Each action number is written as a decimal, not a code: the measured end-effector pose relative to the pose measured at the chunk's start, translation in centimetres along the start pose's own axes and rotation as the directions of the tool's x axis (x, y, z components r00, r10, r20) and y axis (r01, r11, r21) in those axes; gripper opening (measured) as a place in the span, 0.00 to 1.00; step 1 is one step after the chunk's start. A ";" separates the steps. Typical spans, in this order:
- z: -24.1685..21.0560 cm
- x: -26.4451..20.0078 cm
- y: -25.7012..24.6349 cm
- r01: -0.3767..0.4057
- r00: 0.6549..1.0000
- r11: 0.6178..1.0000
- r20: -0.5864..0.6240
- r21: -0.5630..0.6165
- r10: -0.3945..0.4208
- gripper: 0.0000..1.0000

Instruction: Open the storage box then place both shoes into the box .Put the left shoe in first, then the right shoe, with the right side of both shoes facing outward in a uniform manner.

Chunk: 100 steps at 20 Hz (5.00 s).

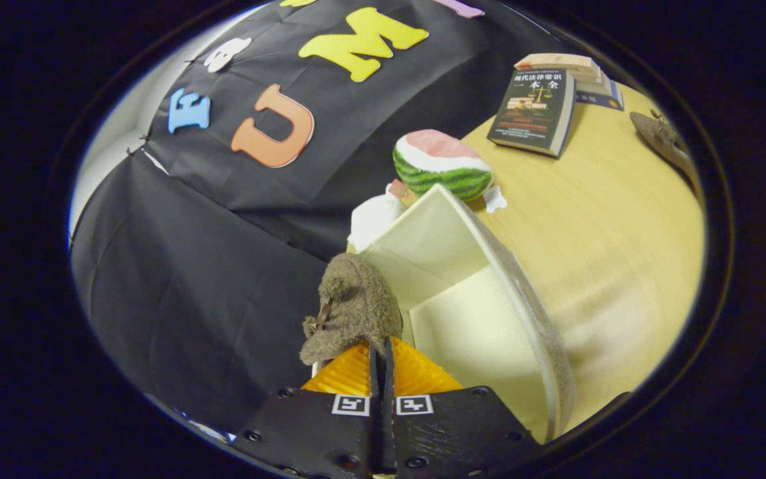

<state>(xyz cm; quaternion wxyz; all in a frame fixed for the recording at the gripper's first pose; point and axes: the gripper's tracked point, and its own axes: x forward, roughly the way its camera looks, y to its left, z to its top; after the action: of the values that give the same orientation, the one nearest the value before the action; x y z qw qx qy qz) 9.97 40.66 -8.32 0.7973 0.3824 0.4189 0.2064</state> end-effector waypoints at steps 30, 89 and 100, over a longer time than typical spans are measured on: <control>10.1 -16.5 -3.4 0.172 0.947 0.815 0.321 -0.554 0.019 0.96; 11.3 -11.5 1.7 0.156 0.987 0.904 0.037 -0.399 -0.154 0.00; 6.5 -5.1 -1.7 0.448 0.893 0.803 0.169 -0.394 -0.416 0.00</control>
<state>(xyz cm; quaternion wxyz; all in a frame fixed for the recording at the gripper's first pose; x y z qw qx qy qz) 12.51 33.48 -4.75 0.9017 0.1025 0.4101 0.0905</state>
